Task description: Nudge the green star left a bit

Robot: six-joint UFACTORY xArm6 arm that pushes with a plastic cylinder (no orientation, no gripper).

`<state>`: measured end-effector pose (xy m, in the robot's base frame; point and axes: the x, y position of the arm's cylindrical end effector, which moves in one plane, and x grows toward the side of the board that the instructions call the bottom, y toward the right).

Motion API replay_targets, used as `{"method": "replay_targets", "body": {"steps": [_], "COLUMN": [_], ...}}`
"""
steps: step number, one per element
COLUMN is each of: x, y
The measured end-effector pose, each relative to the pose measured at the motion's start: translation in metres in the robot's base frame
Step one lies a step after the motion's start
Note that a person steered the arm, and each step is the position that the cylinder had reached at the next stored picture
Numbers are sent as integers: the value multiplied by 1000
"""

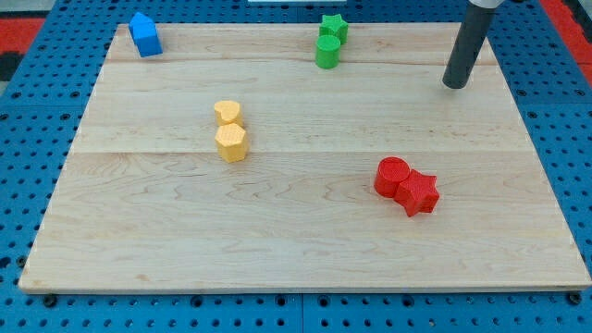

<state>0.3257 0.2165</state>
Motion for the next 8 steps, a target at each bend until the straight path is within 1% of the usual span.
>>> {"method": "replay_targets", "body": {"steps": [3,4,5,6,7,8], "x": [1,7,47,33,-25,-65], "y": [-20,-36,-58,-60,-60,-62]}}
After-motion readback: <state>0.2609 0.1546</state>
